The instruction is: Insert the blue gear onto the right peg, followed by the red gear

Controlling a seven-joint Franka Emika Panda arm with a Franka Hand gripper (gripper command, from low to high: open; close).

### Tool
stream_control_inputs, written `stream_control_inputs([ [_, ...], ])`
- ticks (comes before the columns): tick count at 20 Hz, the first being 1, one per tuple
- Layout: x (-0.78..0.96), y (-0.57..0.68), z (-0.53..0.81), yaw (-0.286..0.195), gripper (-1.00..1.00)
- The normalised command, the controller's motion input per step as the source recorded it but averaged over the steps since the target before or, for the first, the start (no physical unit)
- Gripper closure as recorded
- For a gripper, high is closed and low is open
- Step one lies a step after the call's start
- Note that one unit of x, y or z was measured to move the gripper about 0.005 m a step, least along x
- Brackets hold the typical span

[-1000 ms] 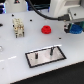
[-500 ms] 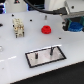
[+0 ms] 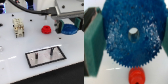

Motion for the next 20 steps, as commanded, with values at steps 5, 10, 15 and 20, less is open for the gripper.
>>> stream_control_inputs([
  [5,0.49,-0.35,0.03,0.000,1.00],
  [10,0.44,-0.30,0.01,0.000,1.00],
  [15,0.40,-0.26,-0.02,0.000,1.00],
  [20,0.35,-0.17,-0.03,0.000,1.00],
])
